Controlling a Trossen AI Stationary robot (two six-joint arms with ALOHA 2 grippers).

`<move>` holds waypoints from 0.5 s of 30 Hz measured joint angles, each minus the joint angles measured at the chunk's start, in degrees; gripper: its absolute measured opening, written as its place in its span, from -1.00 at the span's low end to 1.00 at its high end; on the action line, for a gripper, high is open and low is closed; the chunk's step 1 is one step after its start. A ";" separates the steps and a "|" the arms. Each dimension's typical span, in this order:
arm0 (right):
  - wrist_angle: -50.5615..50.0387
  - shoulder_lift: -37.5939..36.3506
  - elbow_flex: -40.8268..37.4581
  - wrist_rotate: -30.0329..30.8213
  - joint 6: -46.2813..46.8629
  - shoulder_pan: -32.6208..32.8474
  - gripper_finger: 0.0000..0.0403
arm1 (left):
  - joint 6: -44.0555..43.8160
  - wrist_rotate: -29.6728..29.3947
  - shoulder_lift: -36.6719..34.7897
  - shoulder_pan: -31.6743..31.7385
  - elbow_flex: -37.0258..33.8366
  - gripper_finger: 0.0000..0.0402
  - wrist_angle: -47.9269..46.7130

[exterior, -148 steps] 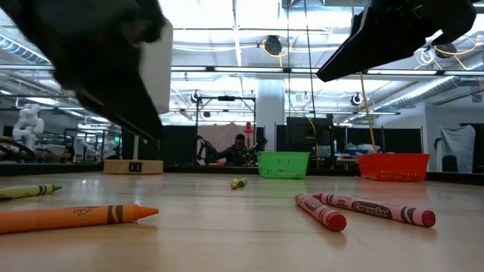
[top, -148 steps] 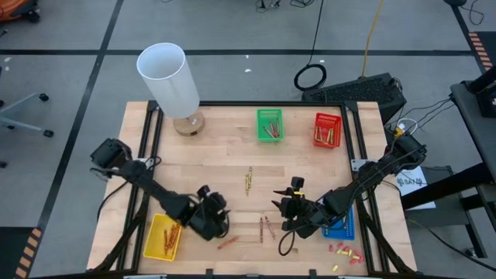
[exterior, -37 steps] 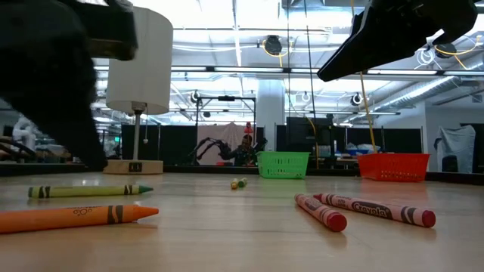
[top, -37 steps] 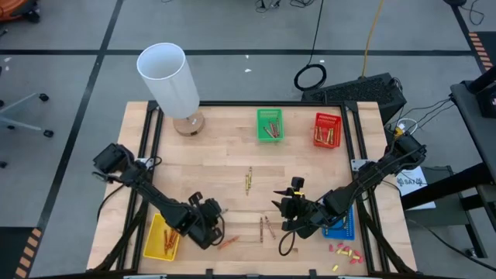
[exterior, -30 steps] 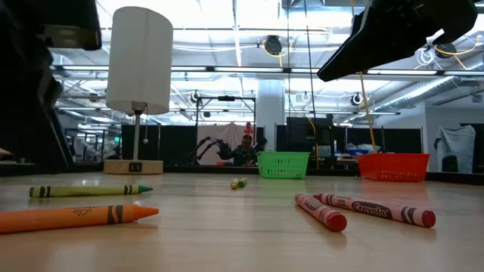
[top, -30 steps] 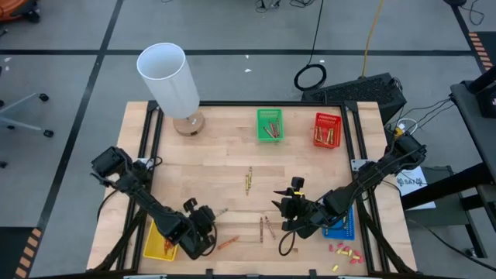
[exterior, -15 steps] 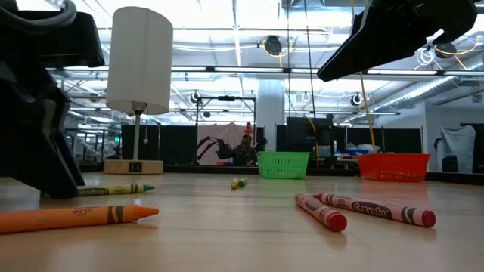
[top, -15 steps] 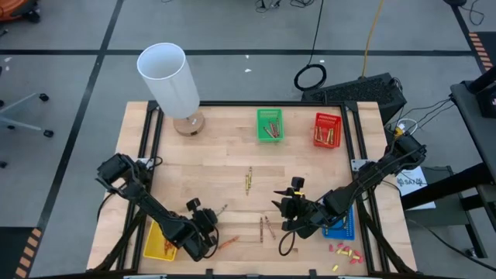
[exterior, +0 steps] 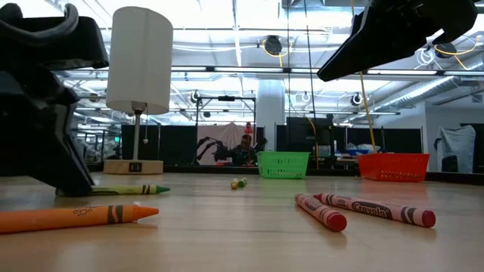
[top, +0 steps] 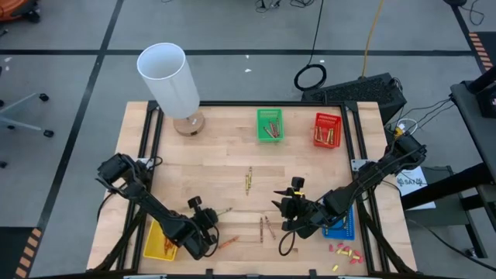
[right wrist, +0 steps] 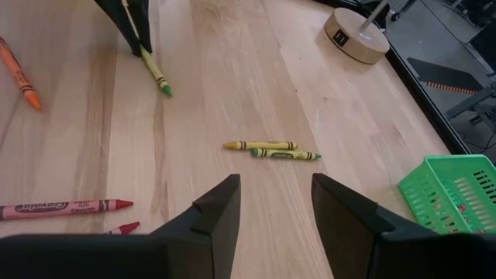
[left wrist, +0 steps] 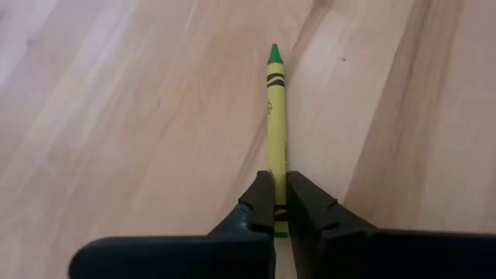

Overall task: Sort crayons
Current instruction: Put the green crayon into the red bin

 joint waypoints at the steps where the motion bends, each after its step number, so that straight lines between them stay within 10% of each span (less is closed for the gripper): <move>1: 0.02 0.00 -0.01 0.01 0.00 0.00 -0.29 | 0.90 -0.61 0.00 0.00 0.26 -0.95 -0.20; 15: 0.23 0.21 -0.01 0.04 0.70 -0.01 -0.29 | 13.52 -7.11 -6.33 1.45 2.02 -0.95 -0.06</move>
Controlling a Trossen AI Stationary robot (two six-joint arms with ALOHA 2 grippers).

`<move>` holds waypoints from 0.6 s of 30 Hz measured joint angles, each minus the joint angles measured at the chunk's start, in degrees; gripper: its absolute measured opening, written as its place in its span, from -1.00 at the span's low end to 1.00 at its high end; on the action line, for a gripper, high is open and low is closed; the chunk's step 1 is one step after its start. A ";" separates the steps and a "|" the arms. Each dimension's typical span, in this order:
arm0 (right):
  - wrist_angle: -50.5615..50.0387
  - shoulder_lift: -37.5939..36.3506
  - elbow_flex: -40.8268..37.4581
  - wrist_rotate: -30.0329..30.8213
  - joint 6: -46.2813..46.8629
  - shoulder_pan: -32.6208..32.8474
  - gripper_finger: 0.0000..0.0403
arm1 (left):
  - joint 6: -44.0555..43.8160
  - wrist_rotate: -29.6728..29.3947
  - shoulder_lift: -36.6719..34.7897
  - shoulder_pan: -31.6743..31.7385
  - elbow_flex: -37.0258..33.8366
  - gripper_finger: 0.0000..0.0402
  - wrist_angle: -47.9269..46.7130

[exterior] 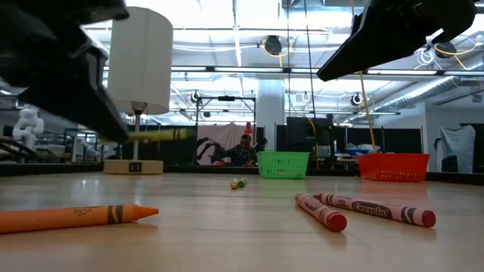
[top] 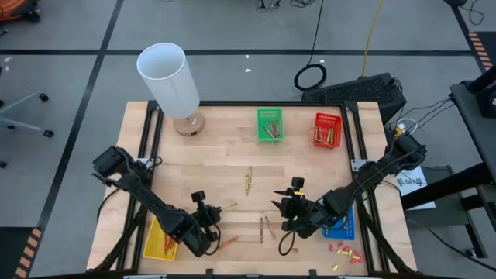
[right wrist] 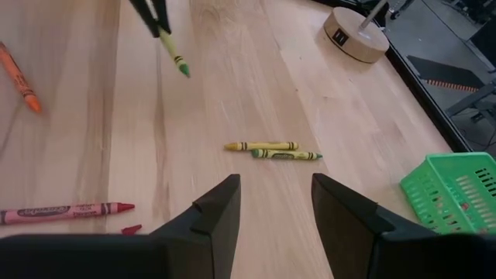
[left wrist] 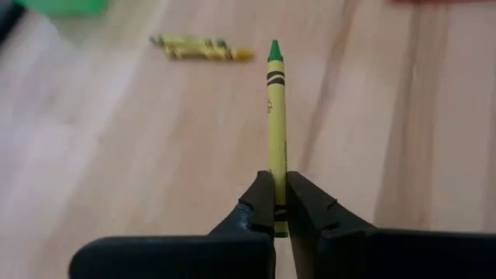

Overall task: Sort crayons
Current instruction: Put the green crayon into the red bin

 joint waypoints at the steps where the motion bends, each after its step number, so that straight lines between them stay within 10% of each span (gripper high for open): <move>1: 0.25 0.26 0.02 0.05 0.29 -0.05 -0.29 | 1.80 -0.96 -0.36 0.19 0.05 -0.95 0.04; 18: 3.12 5.32 0.00 -2.87 -0.77 -2.77 -0.29 | 50.11 -7.86 -2.19 3.24 4.28 -0.95 0.61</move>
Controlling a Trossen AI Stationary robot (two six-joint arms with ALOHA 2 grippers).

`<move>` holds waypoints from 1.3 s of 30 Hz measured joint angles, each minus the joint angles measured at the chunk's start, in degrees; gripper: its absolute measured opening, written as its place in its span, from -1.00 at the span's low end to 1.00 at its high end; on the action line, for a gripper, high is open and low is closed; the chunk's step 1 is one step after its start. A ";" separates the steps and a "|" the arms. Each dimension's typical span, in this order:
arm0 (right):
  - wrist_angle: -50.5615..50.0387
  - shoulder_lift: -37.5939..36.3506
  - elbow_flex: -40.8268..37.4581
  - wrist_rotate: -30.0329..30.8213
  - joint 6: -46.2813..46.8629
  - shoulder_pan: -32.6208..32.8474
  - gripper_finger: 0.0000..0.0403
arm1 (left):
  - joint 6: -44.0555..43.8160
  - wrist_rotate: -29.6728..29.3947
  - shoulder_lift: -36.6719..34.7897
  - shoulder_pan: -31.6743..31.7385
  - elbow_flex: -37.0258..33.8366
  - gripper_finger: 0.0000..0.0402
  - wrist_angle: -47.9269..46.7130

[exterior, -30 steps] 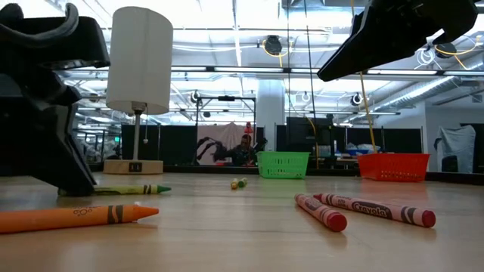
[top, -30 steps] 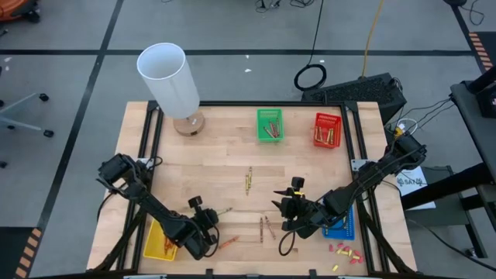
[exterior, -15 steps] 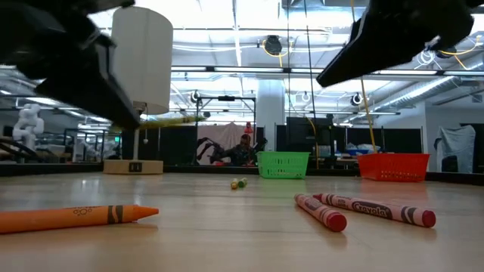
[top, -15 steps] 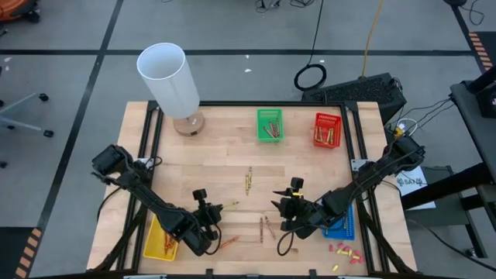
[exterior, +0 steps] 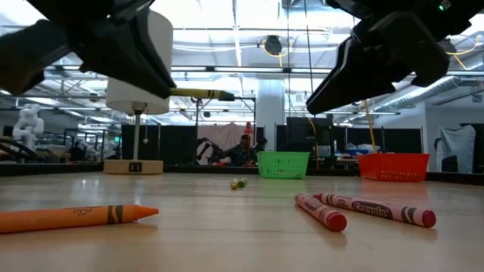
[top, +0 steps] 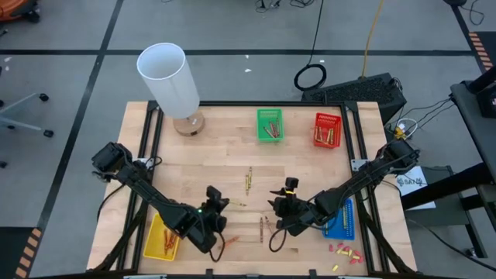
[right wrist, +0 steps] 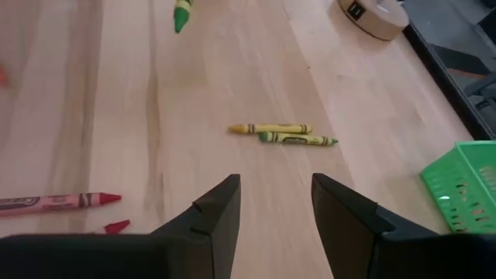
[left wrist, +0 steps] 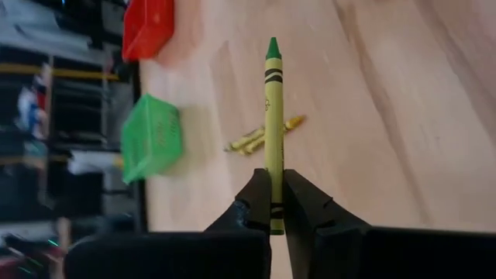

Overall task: Sort crayons
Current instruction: Put the green crayon into the red bin

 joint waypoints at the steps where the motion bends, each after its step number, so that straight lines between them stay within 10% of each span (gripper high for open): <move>1: 0.13 0.00 0.00 -0.32 -0.22 0.00 -0.29 | 2.11 -0.34 0.00 0.03 0.00 -0.95 0.31; 24: 15.35 0.00 0.00 -4.37 -11.68 1.03 0.23 | -0.65 6.78 -0.02 3.49 0.02 -0.95 26.62; 39: 20.80 0.00 0.00 -7.56 -16.43 0.94 0.11 | -7.46 11.06 -0.02 5.24 0.02 -0.95 26.69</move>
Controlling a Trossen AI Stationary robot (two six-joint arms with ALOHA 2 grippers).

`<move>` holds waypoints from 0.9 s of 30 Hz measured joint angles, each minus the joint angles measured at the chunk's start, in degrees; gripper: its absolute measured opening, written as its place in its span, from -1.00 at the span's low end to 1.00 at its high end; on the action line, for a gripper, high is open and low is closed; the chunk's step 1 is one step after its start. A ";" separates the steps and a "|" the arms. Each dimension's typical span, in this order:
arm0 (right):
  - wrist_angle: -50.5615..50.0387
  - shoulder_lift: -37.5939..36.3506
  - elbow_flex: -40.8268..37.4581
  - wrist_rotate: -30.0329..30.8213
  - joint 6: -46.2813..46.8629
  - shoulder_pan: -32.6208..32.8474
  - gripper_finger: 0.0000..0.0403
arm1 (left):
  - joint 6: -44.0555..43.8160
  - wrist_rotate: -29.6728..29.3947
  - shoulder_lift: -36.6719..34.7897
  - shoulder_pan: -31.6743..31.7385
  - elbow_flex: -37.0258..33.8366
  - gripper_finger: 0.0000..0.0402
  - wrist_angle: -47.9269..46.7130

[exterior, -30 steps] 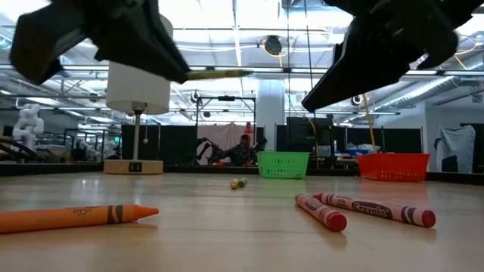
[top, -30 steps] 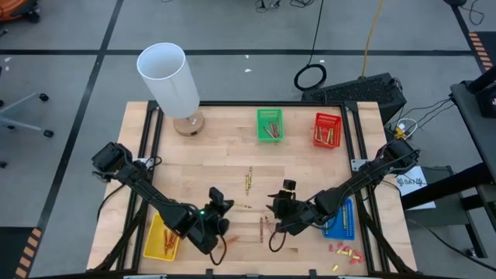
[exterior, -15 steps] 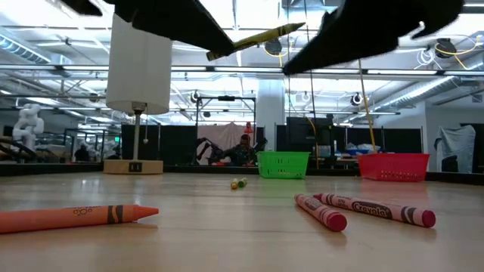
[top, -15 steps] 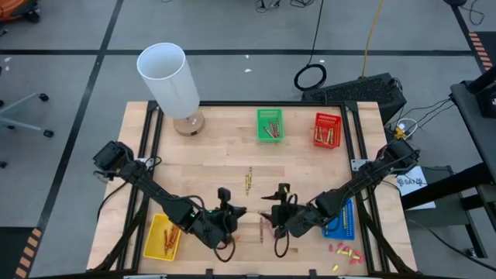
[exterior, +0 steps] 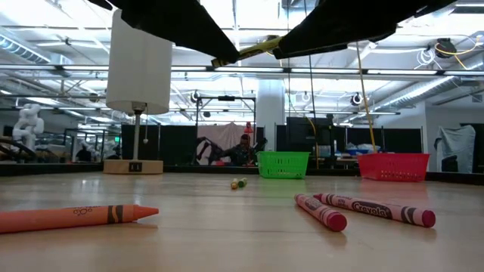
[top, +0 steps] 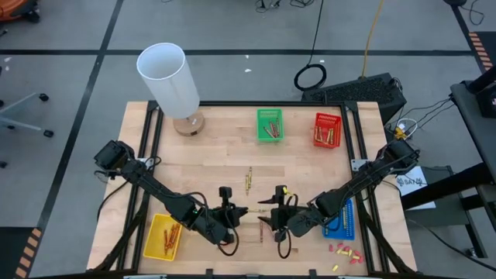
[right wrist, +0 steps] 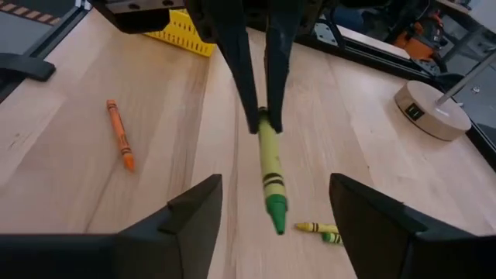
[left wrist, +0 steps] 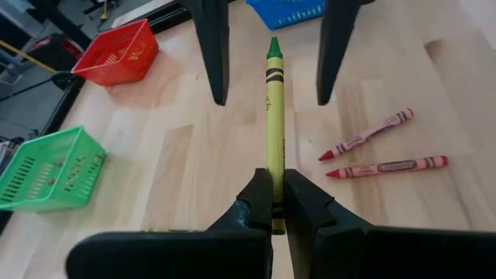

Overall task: Sort crayons
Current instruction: Put the green crayon into the red bin

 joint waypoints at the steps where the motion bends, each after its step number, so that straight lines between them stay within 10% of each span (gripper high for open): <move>1: 0.02 0.00 0.00 -0.02 0.00 0.00 0.09 | 0.02 0.21 0.00 -0.02 0.00 -0.95 0.08; 27: 2.30 0.00 0.00 -1.55 -1.33 0.00 -0.29 | -0.02 3.19 0.00 1.38 -0.02 -0.95 3.52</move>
